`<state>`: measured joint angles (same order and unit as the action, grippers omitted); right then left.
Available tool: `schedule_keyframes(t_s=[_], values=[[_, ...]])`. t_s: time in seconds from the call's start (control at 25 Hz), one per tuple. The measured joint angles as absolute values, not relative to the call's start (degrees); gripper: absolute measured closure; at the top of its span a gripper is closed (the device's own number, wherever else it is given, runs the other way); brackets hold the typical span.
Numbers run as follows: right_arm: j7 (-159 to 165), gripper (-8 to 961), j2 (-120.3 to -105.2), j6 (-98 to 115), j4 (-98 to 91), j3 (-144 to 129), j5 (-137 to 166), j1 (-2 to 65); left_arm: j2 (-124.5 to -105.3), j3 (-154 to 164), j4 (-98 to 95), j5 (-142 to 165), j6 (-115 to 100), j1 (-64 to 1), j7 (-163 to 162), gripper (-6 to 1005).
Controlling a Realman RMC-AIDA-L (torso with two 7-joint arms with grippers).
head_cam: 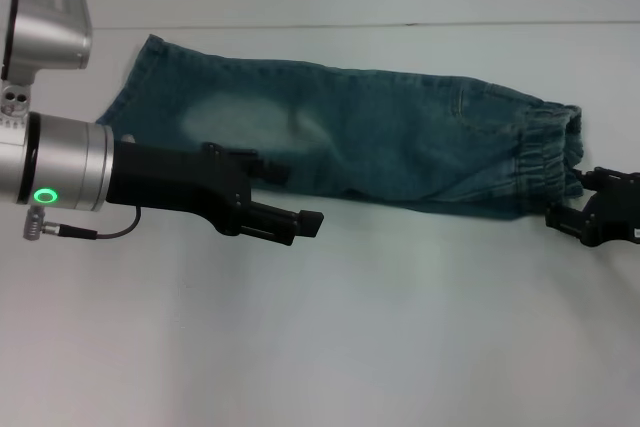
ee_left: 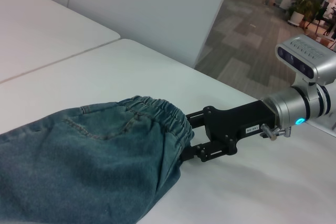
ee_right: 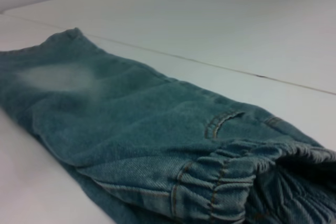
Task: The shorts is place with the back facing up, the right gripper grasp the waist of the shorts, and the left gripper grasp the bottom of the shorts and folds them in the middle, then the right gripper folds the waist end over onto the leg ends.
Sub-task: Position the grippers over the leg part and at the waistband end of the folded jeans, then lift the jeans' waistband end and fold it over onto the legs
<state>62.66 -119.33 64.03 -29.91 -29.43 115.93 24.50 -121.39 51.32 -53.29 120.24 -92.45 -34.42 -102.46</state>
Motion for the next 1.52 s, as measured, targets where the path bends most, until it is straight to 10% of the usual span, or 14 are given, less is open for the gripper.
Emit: schedule_keyframes(t_s=[0.4, 1.12, 1.52], values=[[61.08, 576, -119.57, 64.08, -30.16, -31.13, 115.67, 24.18, -121.50, 51.40, -53.26, 120.23, -92.40, -34.61, -102.28, 93], [66.06, 691, -119.91, 74.63, -42.65, -31.09, 114.50, 21.23, -124.39, 54.72, -44.61, 107.23, -71.95, -36.34, -96.04, 125], [73.64, 750, -120.40, 86.61, -55.47, -32.89, 113.32, 19.73, -124.63, 60.62, -23.62, 89.51, -53.86, -42.57, -77.19, 575]])
